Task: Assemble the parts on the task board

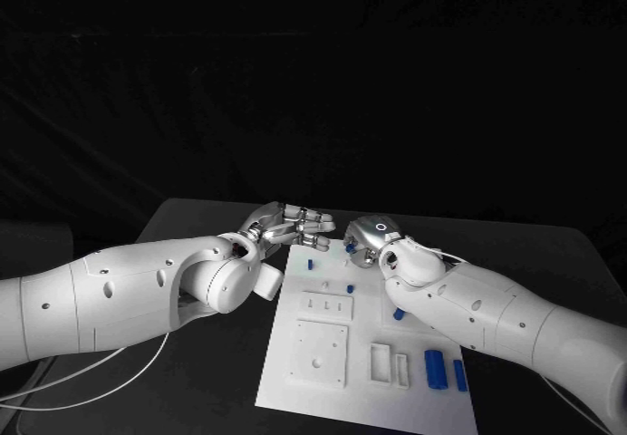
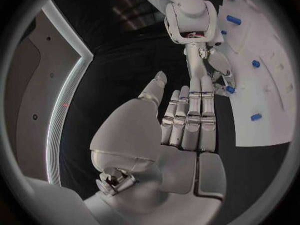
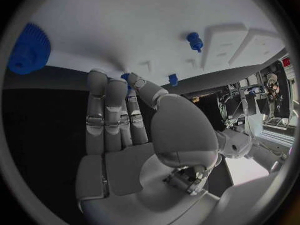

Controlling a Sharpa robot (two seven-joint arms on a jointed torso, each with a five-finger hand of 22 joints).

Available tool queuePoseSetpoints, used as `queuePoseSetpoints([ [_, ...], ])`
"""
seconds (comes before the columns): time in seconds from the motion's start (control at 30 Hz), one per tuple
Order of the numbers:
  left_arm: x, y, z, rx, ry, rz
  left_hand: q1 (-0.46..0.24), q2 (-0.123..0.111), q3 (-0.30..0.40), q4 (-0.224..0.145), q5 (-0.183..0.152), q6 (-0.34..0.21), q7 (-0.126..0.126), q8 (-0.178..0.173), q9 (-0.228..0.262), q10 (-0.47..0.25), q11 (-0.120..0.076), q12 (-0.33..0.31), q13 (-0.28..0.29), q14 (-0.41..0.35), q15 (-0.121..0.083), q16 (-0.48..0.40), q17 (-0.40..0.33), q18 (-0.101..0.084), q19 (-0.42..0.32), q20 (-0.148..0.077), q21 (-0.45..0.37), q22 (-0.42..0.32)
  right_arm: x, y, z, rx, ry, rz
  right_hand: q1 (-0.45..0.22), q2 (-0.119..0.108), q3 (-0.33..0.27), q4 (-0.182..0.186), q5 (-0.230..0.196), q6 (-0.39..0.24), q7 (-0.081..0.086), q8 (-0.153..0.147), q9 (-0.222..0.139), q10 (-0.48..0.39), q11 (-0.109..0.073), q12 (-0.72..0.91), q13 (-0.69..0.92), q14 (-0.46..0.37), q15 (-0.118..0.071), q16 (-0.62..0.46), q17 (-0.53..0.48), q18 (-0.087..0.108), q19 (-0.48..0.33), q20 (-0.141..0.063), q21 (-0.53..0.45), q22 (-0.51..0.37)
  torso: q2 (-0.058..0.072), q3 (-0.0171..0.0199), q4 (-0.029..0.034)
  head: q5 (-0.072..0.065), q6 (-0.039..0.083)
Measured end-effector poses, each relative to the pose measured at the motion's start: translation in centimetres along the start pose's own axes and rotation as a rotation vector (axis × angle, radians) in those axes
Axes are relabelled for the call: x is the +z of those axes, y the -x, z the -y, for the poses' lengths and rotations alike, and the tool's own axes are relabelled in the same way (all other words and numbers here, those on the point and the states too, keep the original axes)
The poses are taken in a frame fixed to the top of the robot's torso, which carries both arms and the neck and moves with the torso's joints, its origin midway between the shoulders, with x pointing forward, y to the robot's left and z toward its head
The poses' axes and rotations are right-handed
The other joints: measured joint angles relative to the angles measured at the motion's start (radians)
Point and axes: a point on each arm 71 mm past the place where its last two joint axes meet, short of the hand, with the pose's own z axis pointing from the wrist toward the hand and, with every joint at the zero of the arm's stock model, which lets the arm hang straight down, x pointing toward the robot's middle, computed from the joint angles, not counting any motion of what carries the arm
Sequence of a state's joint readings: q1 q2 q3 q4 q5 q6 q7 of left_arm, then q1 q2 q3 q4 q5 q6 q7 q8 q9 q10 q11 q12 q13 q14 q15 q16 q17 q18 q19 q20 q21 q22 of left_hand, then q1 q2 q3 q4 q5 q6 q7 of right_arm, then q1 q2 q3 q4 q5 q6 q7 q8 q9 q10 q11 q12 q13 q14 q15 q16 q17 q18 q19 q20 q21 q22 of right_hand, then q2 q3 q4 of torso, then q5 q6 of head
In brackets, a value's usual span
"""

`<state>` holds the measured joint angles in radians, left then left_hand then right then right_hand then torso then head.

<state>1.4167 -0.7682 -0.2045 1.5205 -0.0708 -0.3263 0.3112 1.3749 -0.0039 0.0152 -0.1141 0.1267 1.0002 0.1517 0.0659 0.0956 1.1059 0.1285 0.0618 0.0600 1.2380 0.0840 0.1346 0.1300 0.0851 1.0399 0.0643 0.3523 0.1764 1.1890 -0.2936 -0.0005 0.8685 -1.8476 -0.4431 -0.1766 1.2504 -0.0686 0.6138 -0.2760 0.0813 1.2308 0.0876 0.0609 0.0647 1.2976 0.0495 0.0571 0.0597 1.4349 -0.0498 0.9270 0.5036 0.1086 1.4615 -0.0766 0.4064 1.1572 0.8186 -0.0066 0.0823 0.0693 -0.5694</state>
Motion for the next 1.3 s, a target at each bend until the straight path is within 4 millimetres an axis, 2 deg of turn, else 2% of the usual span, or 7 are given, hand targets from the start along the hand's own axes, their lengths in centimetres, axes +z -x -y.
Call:
queuePoseSetpoints([
  [0.2, 0.02, 0.01, -0.01, 0.0, 0.0, 0.0, 0.0, 0.0, 0.0, 0.0, 0.0, 0.0, 0.0, 0.0, 0.0, 0.0, 0.0, 0.0, 0.0, 0.0, 0.0, 0.0, 0.0, 0.0, 0.0, 0.0, 0.0, 0.0, 0.04, -0.07, 0.04, 0.003, -0.003, -0.004, 0.0, 0.0, -0.008, 0.0, 0.0, -0.026, 0.011, 0.0, 0.0, -0.019, -0.004, 0.0, 0.001, 0.0, 0.001, -0.008, -0.004, 0.0, 0.004, 0.003, -0.032, -0.003, 0.001, 0.0001, -0.0003, 0.0, 0.0],
  [0.3, 0.04, 0.02, -0.01, 0.001, 0.001, 0.001, 0.0, 0.0, 0.0, 0.0, 0.0, 0.0, 0.0, 0.0, 0.0, 0.0, 0.0, 0.0, 0.0, 0.0, 0.0, 0.0, 0.0, 0.0, 0.0, 0.0, 0.0, 0.0, 0.04, -0.15, 0.04, 0.006, -0.004, -0.007, -0.003, -0.003, -0.008, 0.0, 0.0, -0.057, 0.017, 0.005, 0.0, -0.06, 0.01, 0.001, 0.005, 0.004, 0.014, -0.01, -0.007, 0.0, 0.005, 0.016, -0.041, -0.007, 0.001, 0.0002, -0.0004, 0.0, 0.001],
  [0.43, 0.08, 0.01, -0.01, 0.001, 0.001, 0.001, 0.0, 0.0, 0.0, 0.0, 0.0, 0.0, 0.0, 0.0, 0.0, 0.0, 0.0, 0.0, 0.0, 0.0, 0.0, 0.0, 0.0, 0.0, 0.0, 0.0, 0.0, 0.0, 0.04, -0.27, 0.16, 0.011, -0.009, -0.011, -0.019, -0.018, -0.008, 0.0, 0.014, -0.106, 0.031, 0.004, -0.001, -0.124, 0.03, 0.005, 0.0, 0.002, 0.027, -0.02, -0.015, 0.022, 0.005, 0.027, -0.054, -0.015, 0.002, 0.0004, -0.0006, 0.0, 0.001],
  [0.63, 0.1, 0.04, -0.02, 0.001, 0.001, 0.002, 0.0, 0.0, 0.0, 0.0, 0.0, 0.0, 0.0, 0.0, 0.0, -0.004, 0.004, 0.0, 0.0, 0.0, 0.0, 0.0, 0.0, 0.0, 0.0, 0.0, 0.0, 0.0, 0.04, -0.37, 0.38, 0.022, -0.016, -0.014, -0.026, -0.035, -0.036, 0.008, 0.052, -0.134, 0.037, 0.004, -0.002, -0.185, 0.047, 0.005, -0.001, 0.001, 0.037, -0.038, -0.033, 0.023, 0.004, 0.04, -0.083, -0.037, 0.002, 0.0007, -0.0009, 0.002, -0.001],
  [1.2, 0.16, 0.33, -0.08, 0.004, 0.004, 0.009, 0.0, 0.0, 0.0, 0.0, 0.0, 0.0, 0.0, 0.0, 0.0, -0.004, 0.004, 0.0, 0.0, 0.0, 0.0, 0.0, 0.0, 0.0, 0.0, 0.0, 0.0, -0.001, -0.17, -0.3, 0.64, 0.059, -0.02, -0.01, -0.031, -0.04, -0.073, 0.024, 0.07, -0.143, 0.04, 0.004, -0.002, -0.201, 0.051, 0.005, -0.001, 0.005, 0.041, -0.041, -0.049, 0.022, 0.004, 0.04, -0.114, -0.065, 0.001, 0.0013, -0.0012, -0.001, 0.002],
  [1.3, 0.11, 0.59, -0.1, 0.005, 0.005, 0.014, 0.0, 0.0, 0.0, 0.0, 0.0, 0.0, 0.0, 0.0, 0.0, -0.004, 0.004, 0.0, 0.0, 0.0, 0.0, 0.0, 0.0, 0.0, 0.0, 0.0, 0.0, -0.003, -0.66, 0.0, 0.8, 0.075, -0.01, 0.0, -0.031, -0.04, -0.084, 0.026, 0.081, -0.143, 0.04, 0.004, -0.002, -0.201, 0.051, 0.005, -0.001, 0.005, 0.041, -0.041, -0.049, 0.023, 0.004, 0.04, -0.118, -0.067, 0.0, 0.0022, -0.0034, -0.003, 0.004],
])
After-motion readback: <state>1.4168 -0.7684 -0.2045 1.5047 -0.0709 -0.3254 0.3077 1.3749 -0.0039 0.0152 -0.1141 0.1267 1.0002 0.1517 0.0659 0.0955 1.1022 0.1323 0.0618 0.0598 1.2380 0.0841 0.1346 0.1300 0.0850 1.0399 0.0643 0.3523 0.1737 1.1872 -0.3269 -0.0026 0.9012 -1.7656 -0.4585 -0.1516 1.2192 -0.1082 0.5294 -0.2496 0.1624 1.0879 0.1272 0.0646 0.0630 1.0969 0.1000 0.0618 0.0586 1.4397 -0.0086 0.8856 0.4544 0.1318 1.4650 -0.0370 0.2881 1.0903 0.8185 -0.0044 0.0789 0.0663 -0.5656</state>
